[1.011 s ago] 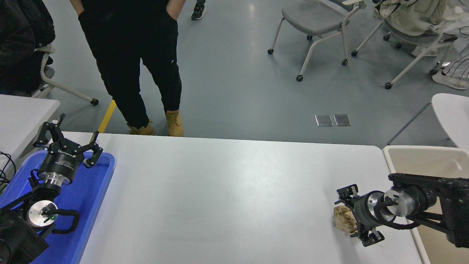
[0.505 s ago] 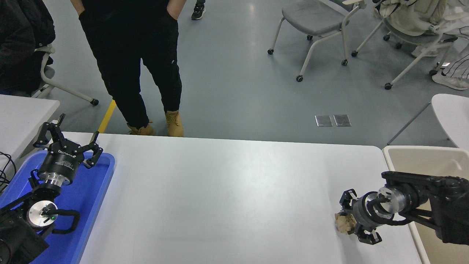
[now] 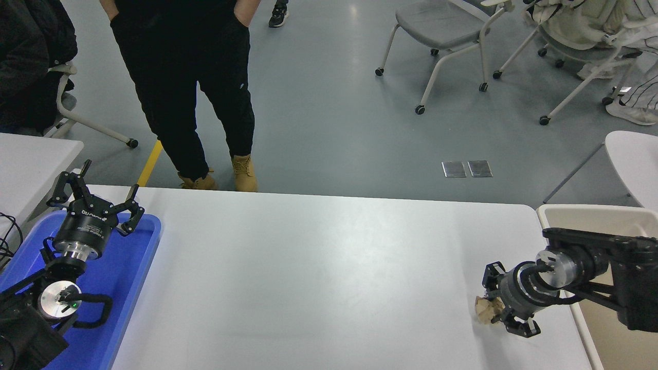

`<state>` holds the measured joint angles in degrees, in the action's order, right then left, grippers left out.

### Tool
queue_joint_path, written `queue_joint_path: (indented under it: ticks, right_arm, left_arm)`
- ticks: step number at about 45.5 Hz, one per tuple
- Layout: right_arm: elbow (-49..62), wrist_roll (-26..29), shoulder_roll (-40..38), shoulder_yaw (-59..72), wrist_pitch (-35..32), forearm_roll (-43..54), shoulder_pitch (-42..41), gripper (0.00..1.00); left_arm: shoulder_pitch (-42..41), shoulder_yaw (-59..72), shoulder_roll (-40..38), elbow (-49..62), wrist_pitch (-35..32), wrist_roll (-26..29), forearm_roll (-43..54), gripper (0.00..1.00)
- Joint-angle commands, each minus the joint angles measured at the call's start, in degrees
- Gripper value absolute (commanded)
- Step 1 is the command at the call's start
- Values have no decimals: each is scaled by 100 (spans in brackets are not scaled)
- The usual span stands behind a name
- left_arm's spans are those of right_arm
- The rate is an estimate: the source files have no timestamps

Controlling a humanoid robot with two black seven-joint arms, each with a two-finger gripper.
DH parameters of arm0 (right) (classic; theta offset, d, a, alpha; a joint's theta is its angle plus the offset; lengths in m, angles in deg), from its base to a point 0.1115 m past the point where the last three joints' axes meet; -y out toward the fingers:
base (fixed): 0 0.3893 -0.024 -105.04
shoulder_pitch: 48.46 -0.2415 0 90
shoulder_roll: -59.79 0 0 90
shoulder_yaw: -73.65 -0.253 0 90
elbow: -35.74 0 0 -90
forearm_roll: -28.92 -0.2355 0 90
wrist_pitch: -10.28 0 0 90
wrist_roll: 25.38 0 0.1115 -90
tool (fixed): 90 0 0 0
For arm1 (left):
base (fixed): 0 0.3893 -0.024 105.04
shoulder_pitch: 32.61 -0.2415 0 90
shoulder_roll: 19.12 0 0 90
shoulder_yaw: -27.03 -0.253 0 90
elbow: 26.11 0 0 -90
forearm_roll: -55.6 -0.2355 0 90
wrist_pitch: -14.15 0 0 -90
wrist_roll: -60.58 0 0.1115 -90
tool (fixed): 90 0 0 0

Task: Clean the table surface

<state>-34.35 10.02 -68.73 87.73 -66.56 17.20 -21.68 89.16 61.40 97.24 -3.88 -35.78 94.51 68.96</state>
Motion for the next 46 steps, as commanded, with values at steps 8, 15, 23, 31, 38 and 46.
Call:
queue_joint_path:
  ticks: [8,15,23,31,38,46]
  right_arm:
    - [-1446,239,-1579,384,-41,12,-1104,0]
    - [-1614,441,-2106,955,-304,12,-1939,0]
    - [-1614,670,-2467,1404,-735,30,-2783,0]
    - [-1614,942,-2678,1448,-1051,56,-3302,0]
    - [-1605,1205,-2836,1588,-1280,354,-3784,0]
    - [-1588,1460,-3030,1597,-1561,592,-4058,0]
  left_arm:
    - [5,0,0,0,0,0,-1,100]
    - [5,0,0,0,0,0,-1,100]
    - [-4,0,0,0,0,0,-1,100]
    - [5,0,0,0,0,0,-1,100]
    - [-4,0,0,0,0,0,-1,100]
    - [-4,0,0,0,0,0,-1,100]
